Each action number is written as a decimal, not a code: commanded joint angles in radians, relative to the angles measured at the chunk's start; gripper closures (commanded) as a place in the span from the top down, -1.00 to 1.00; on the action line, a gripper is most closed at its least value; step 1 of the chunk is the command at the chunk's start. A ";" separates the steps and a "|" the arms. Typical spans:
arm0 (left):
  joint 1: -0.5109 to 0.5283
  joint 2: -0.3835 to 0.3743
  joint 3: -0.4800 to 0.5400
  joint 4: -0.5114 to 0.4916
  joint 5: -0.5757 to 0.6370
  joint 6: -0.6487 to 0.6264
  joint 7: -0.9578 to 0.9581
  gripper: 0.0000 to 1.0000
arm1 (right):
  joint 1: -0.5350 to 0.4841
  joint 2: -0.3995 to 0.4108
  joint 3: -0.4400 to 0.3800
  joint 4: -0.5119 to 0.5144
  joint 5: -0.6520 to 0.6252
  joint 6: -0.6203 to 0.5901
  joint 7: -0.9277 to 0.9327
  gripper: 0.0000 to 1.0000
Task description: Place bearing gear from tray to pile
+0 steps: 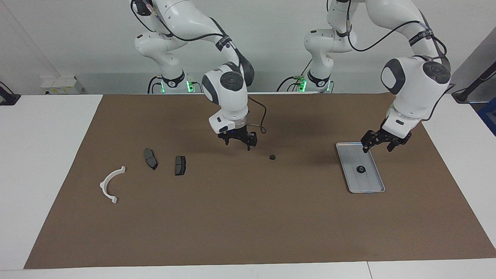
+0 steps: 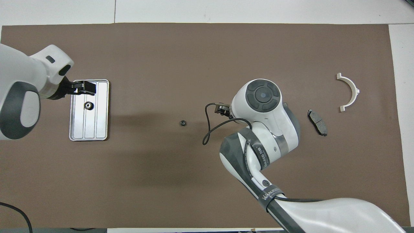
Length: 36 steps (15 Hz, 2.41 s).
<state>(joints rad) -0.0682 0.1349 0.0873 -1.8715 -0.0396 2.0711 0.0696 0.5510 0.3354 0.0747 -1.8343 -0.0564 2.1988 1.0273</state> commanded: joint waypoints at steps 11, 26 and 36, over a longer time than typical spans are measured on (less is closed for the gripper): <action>0.039 0.160 -0.014 -0.109 -0.020 0.293 0.075 0.89 | 0.197 0.313 -0.003 0.377 -0.128 -0.088 0.267 0.91; 0.015 0.132 -0.014 -0.232 -0.020 0.353 0.062 0.63 | 0.129 0.344 0.000 0.325 -0.128 0.079 0.280 0.77; 0.001 0.141 -0.018 -0.122 -0.020 0.254 0.061 -1.00 | 0.130 0.343 0.011 0.320 -0.116 0.025 0.295 0.74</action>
<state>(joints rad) -0.0499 0.2878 0.0576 -2.0470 -0.0461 2.3964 0.1193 0.6880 0.6762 0.0702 -1.4968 -0.1774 2.2348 1.2991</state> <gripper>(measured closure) 0.652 0.097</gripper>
